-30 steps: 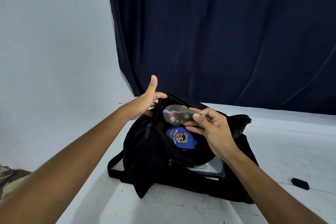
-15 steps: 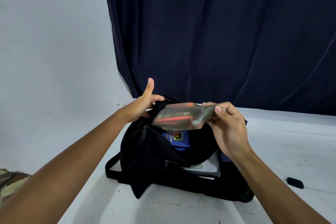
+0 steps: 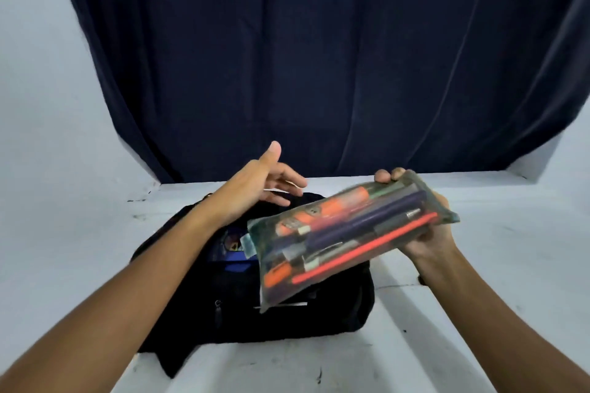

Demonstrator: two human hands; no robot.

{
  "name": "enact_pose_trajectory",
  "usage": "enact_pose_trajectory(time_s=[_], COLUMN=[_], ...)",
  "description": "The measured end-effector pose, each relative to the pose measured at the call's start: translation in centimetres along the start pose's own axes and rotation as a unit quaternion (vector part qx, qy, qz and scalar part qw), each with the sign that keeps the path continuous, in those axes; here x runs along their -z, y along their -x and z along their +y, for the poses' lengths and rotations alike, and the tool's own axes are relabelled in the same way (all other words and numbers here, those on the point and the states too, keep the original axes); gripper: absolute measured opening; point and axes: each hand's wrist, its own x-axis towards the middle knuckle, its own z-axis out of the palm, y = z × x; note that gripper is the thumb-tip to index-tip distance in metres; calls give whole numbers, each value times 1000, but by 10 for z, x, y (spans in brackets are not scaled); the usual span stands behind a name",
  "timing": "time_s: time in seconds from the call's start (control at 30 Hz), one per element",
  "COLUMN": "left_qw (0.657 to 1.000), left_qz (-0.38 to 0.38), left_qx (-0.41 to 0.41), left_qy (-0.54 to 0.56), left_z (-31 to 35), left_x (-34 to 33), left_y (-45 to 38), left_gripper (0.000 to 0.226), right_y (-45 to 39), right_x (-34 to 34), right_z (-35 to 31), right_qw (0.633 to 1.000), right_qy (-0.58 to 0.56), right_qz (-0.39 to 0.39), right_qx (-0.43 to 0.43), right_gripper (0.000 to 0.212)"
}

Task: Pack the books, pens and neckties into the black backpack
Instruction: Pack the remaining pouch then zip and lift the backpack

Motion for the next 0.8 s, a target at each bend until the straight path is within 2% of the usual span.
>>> enact_pose_trajectory(time_s=[0.07,0.17,0.3,0.33,0.4,0.53,0.63,0.73,0.8], left_qw=[996,968,933,930,931,933,930,920,907], left_qz=[-89,-218,-322,-330,-328,-309,-283,-261,-257], left_qx=[-22,-55,-26,-19,-3,44,82,123,130], left_qy=[-19,-113,-156,-158,-158,-179,-221,-266,-308], left_z=[8,12,18,22,25,10,-14,-29,-33], left_x=[-33,-77,-126,-140,-164,-209,-241,-271,-282], left_y=[-4,-13,-24,-26,-31,-31,-26,-20,-17], left_gripper=[89,90,81,75,64,49,49,54,59], right_y=[9,21,39,45,58,94,115,131,136], right_x=[14,38,74,86,112,172,207,233,241], right_z=[-16,-41,-74,-82,-97,-124,-130,-127,-123], right_qw=[1000,995,981,980,982,985,972,951,935], right_qy=[11,-27,-66,-60,-48,29,27,155,193], right_qz=[-13,-97,-180,-184,-168,-83,-82,-31,-23], right_qx=[9,4,-32,-39,-68,-150,-219,-268,-296], right_gripper=[26,20,26,29,23,18,30,39,41])
